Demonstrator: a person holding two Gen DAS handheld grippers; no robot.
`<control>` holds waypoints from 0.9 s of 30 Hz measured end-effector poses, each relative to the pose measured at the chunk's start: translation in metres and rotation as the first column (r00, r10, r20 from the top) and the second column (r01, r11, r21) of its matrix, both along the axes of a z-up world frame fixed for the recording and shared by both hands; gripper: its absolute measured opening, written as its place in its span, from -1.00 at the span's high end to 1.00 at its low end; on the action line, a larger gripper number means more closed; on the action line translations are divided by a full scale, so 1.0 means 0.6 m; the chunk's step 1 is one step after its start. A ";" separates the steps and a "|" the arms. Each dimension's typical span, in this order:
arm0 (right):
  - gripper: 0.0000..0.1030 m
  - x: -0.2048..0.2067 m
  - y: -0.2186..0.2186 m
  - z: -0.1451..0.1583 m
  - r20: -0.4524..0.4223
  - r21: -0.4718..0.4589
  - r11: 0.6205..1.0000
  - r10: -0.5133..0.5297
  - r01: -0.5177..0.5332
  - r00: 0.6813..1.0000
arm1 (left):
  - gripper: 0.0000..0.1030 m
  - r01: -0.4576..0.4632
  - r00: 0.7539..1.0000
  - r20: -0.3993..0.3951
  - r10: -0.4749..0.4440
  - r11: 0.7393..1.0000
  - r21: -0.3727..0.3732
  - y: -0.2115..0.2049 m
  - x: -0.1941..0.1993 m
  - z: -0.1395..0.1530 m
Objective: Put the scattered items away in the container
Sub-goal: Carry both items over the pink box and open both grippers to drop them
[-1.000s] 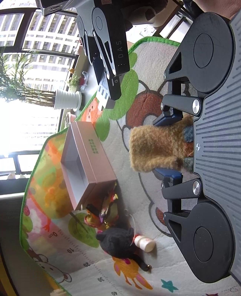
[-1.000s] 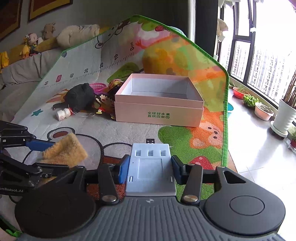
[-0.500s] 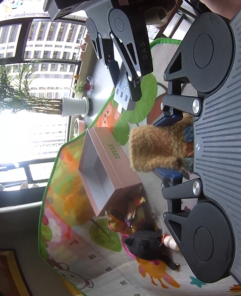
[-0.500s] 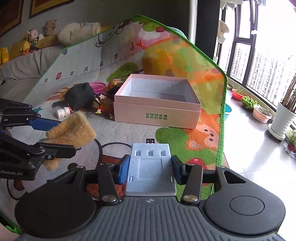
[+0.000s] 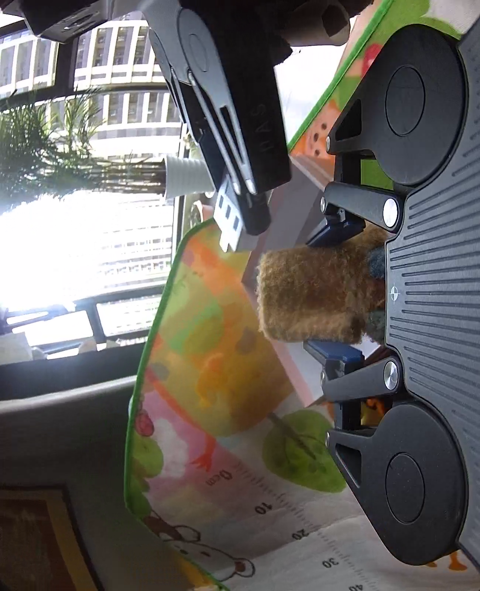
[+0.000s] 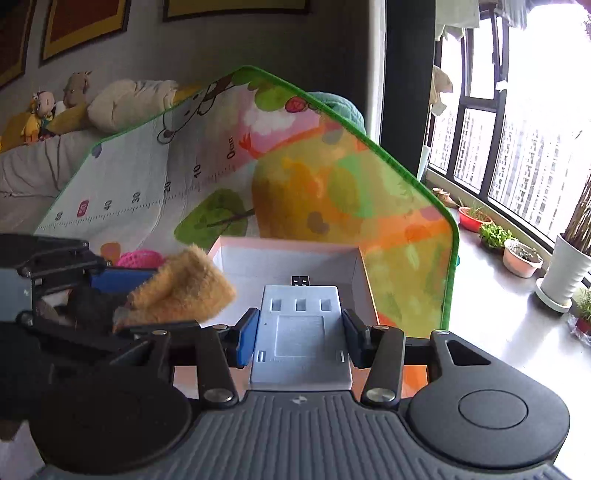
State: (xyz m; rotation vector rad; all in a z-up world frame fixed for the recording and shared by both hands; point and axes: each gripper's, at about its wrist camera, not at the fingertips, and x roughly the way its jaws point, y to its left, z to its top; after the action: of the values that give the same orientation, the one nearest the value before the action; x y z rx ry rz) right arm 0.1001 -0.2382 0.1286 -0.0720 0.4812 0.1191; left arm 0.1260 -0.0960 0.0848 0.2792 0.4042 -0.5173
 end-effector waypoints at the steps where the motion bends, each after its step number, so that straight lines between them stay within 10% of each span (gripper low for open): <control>1: -0.04 0.028 -0.003 0.005 0.006 0.020 1.000 -0.005 0.005 1.000 | -0.30 -0.020 0.999 -0.025 0.020 1.000 0.003 -0.002 0.022 -0.002; 3: -0.40 0.064 -0.010 0.008 -0.008 0.061 0.997 -0.048 0.048 0.999 | -0.44 -0.070 0.995 -0.072 0.070 0.998 0.008 0.001 0.048 -0.007; 8: -0.39 0.062 0.001 -0.001 -0.012 0.082 0.996 -0.024 0.025 1.000 | -0.78 -0.103 0.992 -0.072 0.103 0.995 0.008 0.023 0.039 -0.010; 27: -0.39 -0.044 0.098 -0.078 -0.146 0.055 0.998 0.015 -0.007 0.989 | -0.89 -0.259 0.961 -0.101 0.257 0.966 -0.009 0.190 -0.146 -0.065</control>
State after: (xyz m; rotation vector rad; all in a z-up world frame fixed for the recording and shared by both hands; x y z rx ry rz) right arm 0.0737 -0.1792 0.0820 -0.0128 0.6238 0.1484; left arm 0.0385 0.0178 0.0458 0.1762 0.5227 -0.2793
